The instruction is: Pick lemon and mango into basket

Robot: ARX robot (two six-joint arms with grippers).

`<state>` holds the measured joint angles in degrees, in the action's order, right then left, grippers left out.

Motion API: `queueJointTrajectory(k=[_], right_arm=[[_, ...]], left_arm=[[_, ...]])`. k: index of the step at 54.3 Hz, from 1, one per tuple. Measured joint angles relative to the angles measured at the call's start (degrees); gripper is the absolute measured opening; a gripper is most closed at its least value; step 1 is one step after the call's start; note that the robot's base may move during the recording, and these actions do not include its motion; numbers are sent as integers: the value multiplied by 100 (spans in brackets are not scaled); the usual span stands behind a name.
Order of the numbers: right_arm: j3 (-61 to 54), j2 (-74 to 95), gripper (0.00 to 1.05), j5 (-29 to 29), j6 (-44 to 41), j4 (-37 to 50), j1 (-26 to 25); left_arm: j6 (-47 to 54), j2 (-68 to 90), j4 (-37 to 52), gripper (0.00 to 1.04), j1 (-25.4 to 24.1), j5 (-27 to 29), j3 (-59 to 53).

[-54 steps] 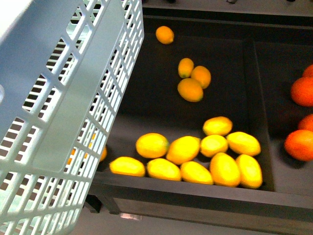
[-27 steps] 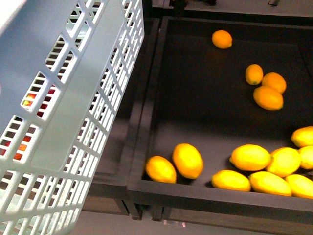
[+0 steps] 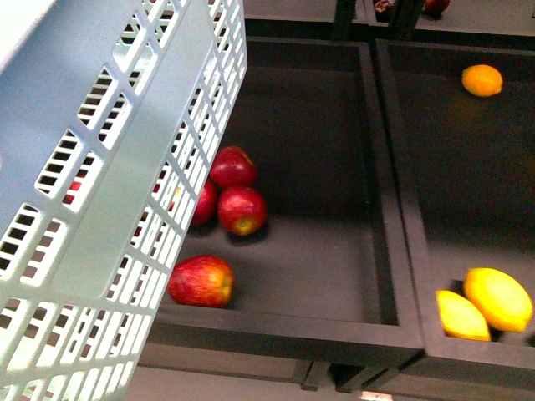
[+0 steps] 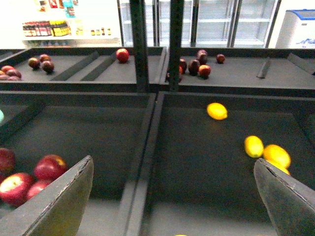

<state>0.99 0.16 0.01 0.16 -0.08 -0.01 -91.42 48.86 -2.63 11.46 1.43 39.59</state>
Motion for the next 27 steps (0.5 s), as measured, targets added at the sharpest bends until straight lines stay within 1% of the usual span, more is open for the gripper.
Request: queueJointTrajectory(k=[7,12,19,20,21,23,24,27], right_arm=[[0,0,96,-31,-2,-2,-2],[-4,0,96,-48,-2,-2,-7],[-4,0,96,-24,0,-2,-7],[-4,0,96,-24,0,-2,-7],[-4,0,96,-24,0,-4,-7],[-4,0,96,-20,0,-2,-7],[-4,-2,96,-20,0,-2,-7],[-4,0,96,-22,0,-4,-7]], left_arm=[[22,7,0,5,-15,20,0],[55,4,0,5,-44,164,2],[98,-2,-2,5,-42,70,2],[205,37,-118,5,-42,-57,33],[459,160,-616,5,-20,-269,247],[955,417,-1196,5,68,-415,562],[1375,654,-1401,5,177,-442,767],[2151,1266,-1335,5,498,-400,1106]])
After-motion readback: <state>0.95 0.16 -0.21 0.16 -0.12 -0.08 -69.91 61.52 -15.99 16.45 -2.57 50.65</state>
